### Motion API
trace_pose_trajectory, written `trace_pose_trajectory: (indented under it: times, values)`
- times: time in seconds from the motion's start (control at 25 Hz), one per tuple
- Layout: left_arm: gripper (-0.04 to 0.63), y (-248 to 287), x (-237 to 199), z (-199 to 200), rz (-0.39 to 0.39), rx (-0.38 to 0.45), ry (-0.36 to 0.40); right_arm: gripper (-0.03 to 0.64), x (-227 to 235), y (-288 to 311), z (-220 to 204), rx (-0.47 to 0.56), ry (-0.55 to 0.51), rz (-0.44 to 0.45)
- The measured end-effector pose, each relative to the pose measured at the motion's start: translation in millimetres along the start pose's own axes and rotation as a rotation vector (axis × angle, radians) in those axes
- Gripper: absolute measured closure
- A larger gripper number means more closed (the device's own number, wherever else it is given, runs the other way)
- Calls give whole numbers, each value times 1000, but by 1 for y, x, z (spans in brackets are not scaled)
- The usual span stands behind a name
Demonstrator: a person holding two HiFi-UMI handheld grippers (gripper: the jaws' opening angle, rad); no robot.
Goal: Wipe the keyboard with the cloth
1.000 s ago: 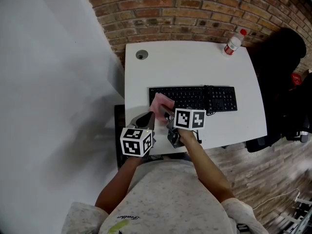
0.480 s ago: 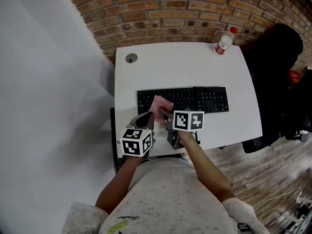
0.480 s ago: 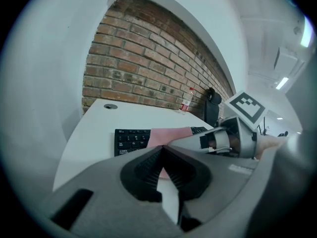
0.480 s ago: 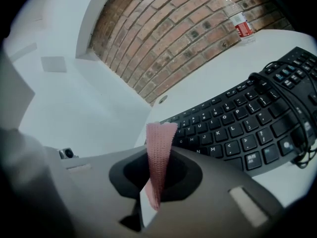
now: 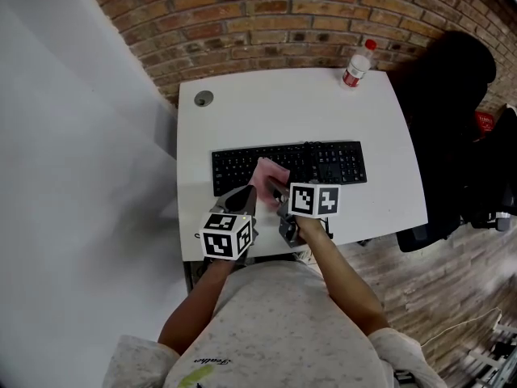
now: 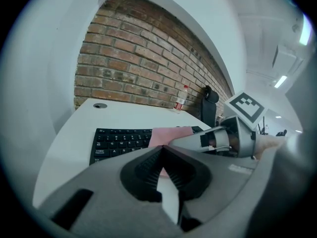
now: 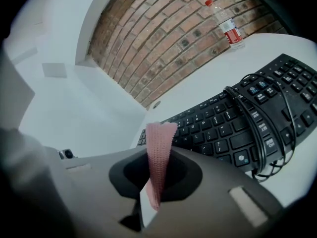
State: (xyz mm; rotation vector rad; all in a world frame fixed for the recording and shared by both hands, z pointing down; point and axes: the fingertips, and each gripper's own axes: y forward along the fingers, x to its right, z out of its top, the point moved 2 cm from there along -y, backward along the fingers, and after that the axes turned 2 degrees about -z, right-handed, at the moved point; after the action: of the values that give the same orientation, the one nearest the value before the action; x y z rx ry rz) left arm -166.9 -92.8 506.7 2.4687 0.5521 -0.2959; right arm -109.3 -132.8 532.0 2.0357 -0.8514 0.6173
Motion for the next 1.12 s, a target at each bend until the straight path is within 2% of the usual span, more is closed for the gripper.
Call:
trace_pose_trajectory:
  times: [0.76, 1.12]
  values:
    - [600, 40, 45, 5, -44, -17, 37, 597, 52, -45, 23, 63, 49, -34]
    - [600, 56, 70, 7, -69, -22, 53, 597, 68, -72, 31, 85, 61, -20]
